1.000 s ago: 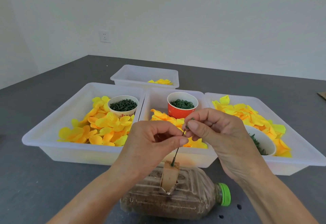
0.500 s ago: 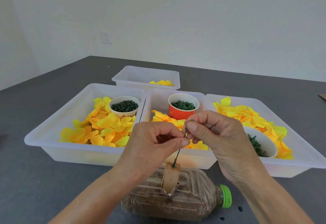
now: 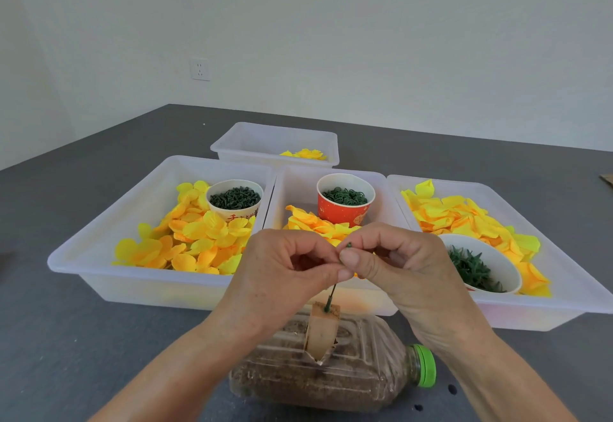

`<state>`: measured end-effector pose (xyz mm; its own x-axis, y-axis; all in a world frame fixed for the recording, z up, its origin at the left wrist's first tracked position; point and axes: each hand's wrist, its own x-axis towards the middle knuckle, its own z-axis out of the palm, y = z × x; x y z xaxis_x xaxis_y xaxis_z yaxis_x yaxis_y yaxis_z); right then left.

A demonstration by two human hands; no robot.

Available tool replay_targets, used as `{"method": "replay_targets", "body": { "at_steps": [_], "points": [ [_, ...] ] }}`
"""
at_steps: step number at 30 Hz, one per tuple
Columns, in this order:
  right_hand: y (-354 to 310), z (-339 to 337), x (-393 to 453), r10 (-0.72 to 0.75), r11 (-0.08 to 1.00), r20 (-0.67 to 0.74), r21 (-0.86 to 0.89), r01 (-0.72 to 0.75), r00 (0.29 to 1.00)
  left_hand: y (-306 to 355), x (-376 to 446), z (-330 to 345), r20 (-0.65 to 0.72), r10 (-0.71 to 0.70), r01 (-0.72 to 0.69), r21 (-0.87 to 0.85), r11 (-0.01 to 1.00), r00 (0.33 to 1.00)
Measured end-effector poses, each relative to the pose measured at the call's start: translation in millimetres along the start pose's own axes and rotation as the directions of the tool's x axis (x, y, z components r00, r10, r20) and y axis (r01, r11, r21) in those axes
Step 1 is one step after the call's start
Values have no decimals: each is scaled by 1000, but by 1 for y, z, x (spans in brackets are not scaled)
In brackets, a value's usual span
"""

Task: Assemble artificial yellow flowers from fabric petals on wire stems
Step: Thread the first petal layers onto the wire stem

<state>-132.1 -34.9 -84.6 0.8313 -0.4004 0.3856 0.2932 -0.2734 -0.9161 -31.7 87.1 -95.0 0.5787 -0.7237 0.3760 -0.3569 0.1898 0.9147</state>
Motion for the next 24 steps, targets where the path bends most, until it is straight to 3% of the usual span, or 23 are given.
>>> {"method": "replay_targets", "body": {
  "at_steps": [13, 24],
  "points": [
    [25, 6, -17, 1, 997, 37, -71, 1, 999, -5, -10, -17, 63, -73, 60, 191, 980, 995],
    [30, 6, -19, 3, 997, 44, -81, 0, 999, -6, -8, -15, 52, -69, 59, 164, 985, 996]
  ]
}}
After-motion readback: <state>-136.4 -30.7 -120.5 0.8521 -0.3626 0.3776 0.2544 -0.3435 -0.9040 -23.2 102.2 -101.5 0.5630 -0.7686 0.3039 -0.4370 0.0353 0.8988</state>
